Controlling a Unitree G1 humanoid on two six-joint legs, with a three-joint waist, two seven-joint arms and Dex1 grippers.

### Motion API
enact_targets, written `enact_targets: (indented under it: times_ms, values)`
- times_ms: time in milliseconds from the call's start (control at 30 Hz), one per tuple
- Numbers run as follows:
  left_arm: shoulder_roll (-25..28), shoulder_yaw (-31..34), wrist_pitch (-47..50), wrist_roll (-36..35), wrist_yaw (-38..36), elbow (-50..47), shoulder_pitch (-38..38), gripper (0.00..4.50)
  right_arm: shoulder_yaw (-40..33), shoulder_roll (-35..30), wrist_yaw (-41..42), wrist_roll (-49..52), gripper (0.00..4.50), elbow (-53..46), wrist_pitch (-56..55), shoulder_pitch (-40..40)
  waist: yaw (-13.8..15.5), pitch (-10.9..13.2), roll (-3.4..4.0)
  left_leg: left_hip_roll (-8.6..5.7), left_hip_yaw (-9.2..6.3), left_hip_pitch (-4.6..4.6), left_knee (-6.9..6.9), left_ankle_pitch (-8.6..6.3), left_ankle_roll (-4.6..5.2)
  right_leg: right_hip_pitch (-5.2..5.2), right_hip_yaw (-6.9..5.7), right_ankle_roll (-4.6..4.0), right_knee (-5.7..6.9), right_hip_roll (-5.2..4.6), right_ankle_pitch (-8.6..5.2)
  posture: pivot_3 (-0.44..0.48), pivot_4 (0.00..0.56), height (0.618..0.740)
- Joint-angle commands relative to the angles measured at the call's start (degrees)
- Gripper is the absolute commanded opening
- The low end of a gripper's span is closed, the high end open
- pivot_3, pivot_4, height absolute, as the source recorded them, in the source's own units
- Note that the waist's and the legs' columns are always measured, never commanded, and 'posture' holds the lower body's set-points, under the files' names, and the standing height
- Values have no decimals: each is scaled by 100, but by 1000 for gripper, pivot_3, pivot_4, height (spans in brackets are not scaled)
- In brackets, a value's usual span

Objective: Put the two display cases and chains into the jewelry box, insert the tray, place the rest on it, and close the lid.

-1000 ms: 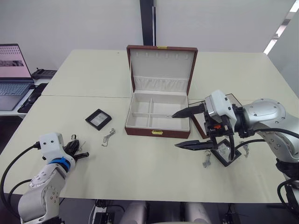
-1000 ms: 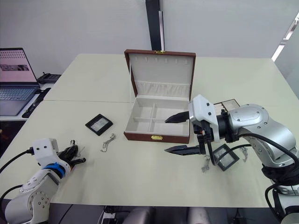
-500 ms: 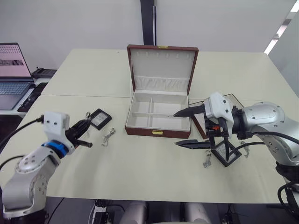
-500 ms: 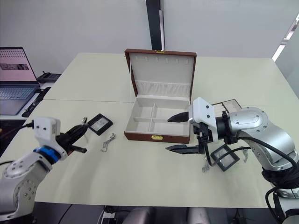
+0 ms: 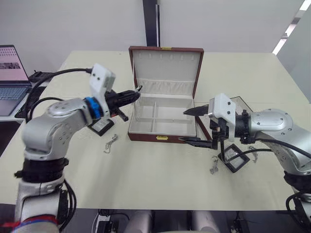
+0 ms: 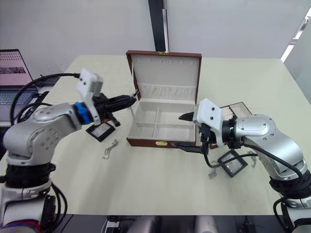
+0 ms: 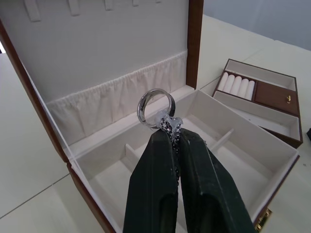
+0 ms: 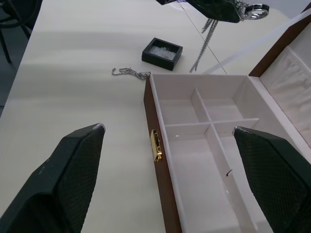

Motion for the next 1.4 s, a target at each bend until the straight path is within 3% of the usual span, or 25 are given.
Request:
enact_targets:
  times_ms: [33, 233, 600, 967, 1100, 1267, 1400]
  values:
    - [-207, -475, -353, 559, -104, 697, -538, 11, 52, 64, -283, -173, 4500, -137, 169, -57, 1, 1, -2, 0, -1, -5, 2, 0, -1, -4, -1, 0, 1, 0, 0, 0, 150, 740]
    - [-458, -830, -676, 1140, -255, 1452, -931, 11, 117, 233, -533, -378, 4500, -59, 244, -155, -63, 1, -3, -1, -2, -67, 10, 5, -6, -66, -4, -1, 12, 0, 2, 0, 150, 740]
    - [-591, -921, -751, 1756, -219, 1784, -990, 11, 72, 417, -771, -566, 4500, 75, 331, -298, -129, 2, -4, -3, -6, -70, 14, 7, -10, -66, -6, 0, 15, -1, 3, 0, 150, 740]
    - [-583, -735, -729, 1762, -257, 1274, -856, 3273, 0, 470, -812, -583, 4500, 177, 288, -403, -132, 2, -4, -2, -6, -71, 16, 7, -10, -66, -5, 1, 16, -2, 4, 0, 150, 740]
    - [-545, -400, -571, 1442, -351, 833, -840, 4472, -63, 476, -802, -608, 4500, 208, 146, -410, -134, 2, -4, -2, -5, -71, 17, 8, -10, -66, -4, 1, 18, -2, 4, 0, 150, 740]
    - [-196, 223, -432, 1012, -583, 352, -533, 4472, -453, 287, -678, -463, 4500, 143, 72, -269, -155, 2, -3, 1, -3, -68, 15, 7, -10, -67, -2, 1, 18, -2, 4, 0, 150, 740]
    - [457, 908, -915, 954, -897, 405, -9, 4472, -1142, -183, -566, -398, 4500, 91, 68, 62, -149, 2, -3, 3, -5, -68, 15, 8, -10, -67, -3, 1, 18, -2, 4, 0, 150, 740]
